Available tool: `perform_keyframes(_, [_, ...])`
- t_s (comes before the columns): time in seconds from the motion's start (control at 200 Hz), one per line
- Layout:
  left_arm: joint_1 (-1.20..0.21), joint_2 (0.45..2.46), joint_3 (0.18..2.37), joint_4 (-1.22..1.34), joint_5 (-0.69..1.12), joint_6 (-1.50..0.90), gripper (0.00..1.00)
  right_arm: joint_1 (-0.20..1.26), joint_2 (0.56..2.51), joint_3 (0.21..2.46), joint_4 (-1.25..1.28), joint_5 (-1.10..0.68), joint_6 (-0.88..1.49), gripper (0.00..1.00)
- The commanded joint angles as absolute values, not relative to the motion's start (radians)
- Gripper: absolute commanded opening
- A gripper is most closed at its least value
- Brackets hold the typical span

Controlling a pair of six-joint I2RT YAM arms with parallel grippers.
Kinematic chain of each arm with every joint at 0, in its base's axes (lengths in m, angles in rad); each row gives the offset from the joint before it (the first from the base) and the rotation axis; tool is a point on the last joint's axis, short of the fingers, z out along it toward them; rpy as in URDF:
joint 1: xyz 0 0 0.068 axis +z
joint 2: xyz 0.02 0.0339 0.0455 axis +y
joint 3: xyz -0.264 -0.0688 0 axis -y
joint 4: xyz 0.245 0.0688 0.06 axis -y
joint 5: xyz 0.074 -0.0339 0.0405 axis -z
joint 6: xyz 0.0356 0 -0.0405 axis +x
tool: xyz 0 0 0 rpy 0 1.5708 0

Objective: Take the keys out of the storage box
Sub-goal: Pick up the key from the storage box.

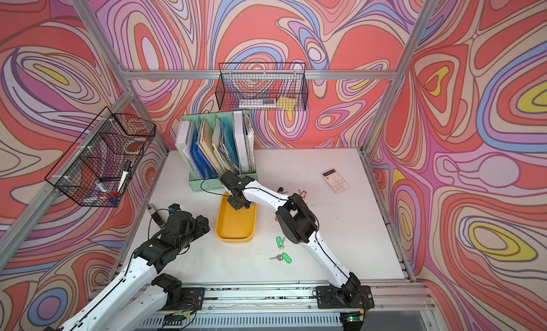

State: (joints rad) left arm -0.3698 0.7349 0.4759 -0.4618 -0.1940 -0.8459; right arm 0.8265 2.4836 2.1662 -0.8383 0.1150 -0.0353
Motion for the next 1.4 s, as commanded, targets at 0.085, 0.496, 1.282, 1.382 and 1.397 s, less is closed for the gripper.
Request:
perform_keyframes(0.085, [-0.371, 0.735, 0.505, -0.483, -0.214, -0.839, 0.84, 0.832, 2.507, 2.172, -0.853, 0.106, -0.038, 0.19])
perform_keyframes(0.496, [-0.371, 0.718, 0.506, -0.496, -0.230, -0.825, 0.85, 0.832, 2.418, 2.101, -0.796, 0.111, -0.034, 0.00])
perform_keyframes(1.282, [-0.369, 0.674, 0.527, -0.273, -0.369, -0.715, 0.99, 0.804, 1.892, 1.681, -0.772, 0.051, 0.075, 0.00])
perform_keyframes(1.382, [-0.369, 0.690, 0.525, -0.214, -0.388, -0.713, 0.99, 0.774, 1.788, 1.573, -0.815, 0.072, 0.132, 0.00])
perform_keyframes(1.397, [-0.369, 0.693, 0.525, -0.207, -0.390, -0.713, 0.99, 0.768, 1.779, 1.558, -0.822, 0.074, 0.142, 0.00])
